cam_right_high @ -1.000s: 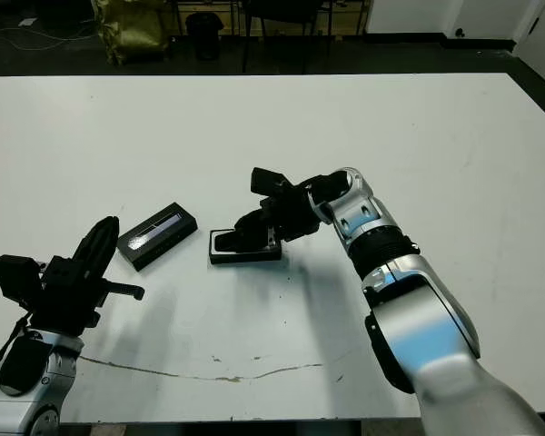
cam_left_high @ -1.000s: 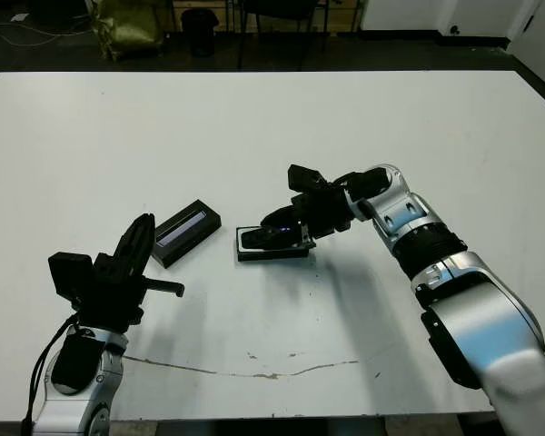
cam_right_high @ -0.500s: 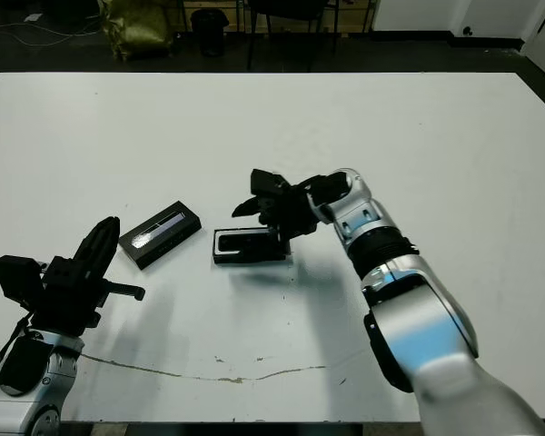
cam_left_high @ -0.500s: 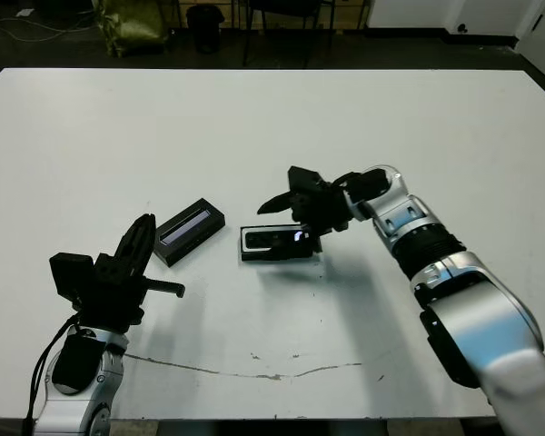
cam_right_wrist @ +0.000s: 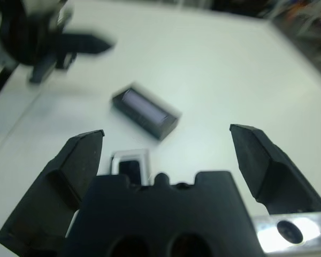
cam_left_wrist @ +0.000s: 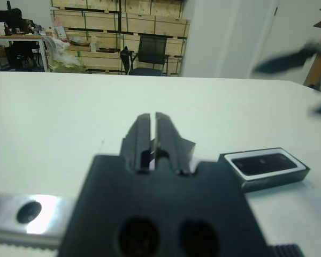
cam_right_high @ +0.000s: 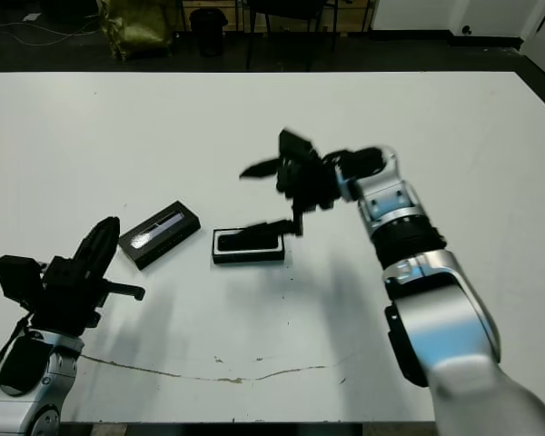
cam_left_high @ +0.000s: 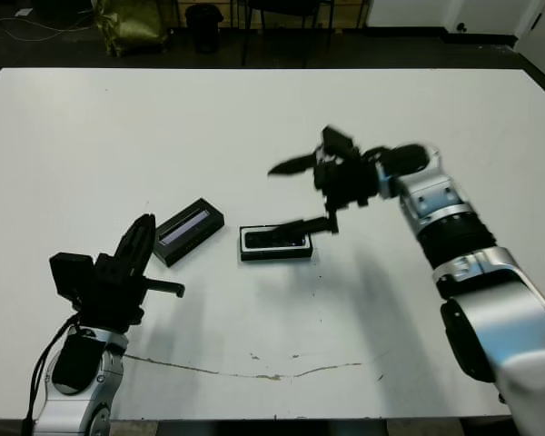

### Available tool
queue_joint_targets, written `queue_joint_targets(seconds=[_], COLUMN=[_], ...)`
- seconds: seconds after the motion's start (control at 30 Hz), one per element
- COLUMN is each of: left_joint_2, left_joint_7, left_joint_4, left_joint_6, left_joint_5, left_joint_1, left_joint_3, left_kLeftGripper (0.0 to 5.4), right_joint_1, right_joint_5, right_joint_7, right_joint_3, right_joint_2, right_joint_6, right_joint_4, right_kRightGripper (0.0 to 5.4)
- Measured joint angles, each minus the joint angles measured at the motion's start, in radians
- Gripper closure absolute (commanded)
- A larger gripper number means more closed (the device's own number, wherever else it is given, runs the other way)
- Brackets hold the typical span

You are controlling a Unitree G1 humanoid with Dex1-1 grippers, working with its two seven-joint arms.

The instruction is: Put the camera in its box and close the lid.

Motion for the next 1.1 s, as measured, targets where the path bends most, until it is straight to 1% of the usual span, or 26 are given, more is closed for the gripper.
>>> queue_joint_targets(seconds=[0.1,0.2,0.3,0.37,0.43,0.5,0.57,0.67,0.73,0.87,0.97,1.03,1.1], left_joint_2=[0.000,0.000,-0.001,-0.003,-0.003,-0.003,-0.002,0.000,0.003,0.024,0.059,0.107,0.174], left_joint_7=[0.000,0.001,0.005,0.011,0.013,0.015,0.015,0.014,0.013,-0.002,-0.016,-0.053,-0.122], left_joint_4=[-0.001,-0.005,-0.013,-0.018,-0.018,-0.018,-0.018,-0.018,-0.016,-0.013,-0.013,-0.006,0.023], left_joint_6=[0.008,0.015,0.022,0.027,0.027,0.026,0.024,0.022,0.018,0.014,0.030,0.030,0.033], left_joint_5=[-0.003,-0.002,-0.003,-0.002,-0.001,0.003,0.004,0.003,0.002,-0.007,-0.014,-0.025,-0.061], left_joint_1=[0.001,0.002,0.002,0.002,0.002,0.001,0.000,-0.003,-0.005,-0.018,-0.038,-0.050,-0.079], left_joint_3=[0.002,0.001,0.000,-0.001,-0.001,0.000,0.001,0.006,0.017,0.047,0.080,0.109,0.147], left_kLeftGripper=[5.40,5.40,5.40,5.40,5.40,5.40,5.40,5.40,5.40,5.40,5.40,5.40,5.40], right_joint_1=[0.087,0.163,0.211,0.241,0.284,0.328,0.378,0.447,0.500,0.601,0.647,0.666,0.683], right_joint_5=[0.047,0.069,0.092,0.096,0.098,0.101,0.116,0.157,0.175,0.214,0.242,0.259,0.270], right_joint_7=[-0.103,-0.179,-0.243,-0.285,-0.332,-0.383,-0.460,-0.562,-0.608,-0.657,-0.678,-0.695,-0.705], right_joint_3=[-0.052,-0.078,-0.098,-0.105,-0.117,-0.130,-0.153,-0.192,-0.209,-0.236,-0.258,-0.269,-0.278], right_joint_2=[-0.013,-0.024,-0.035,-0.039,-0.041,-0.044,-0.041,-0.027,-0.024,-0.019,-0.014,-0.013,-0.014], right_joint_6=[0.070,0.082,0.117,0.118,0.097,0.096,0.131,0.203,0.221,0.221,0.220,0.221,0.221], right_joint_4=[-0.143,-0.242,-0.307,-0.345,-0.379,-0.418,-0.478,-0.564,-0.616,-0.677,-0.690,-0.700,-0.709], right_kRightGripper=[1.07,1.73,2.41,2.85,3.31,3.75,4.21,4.91,5.34,5.38,5.38,5.38,5.38])
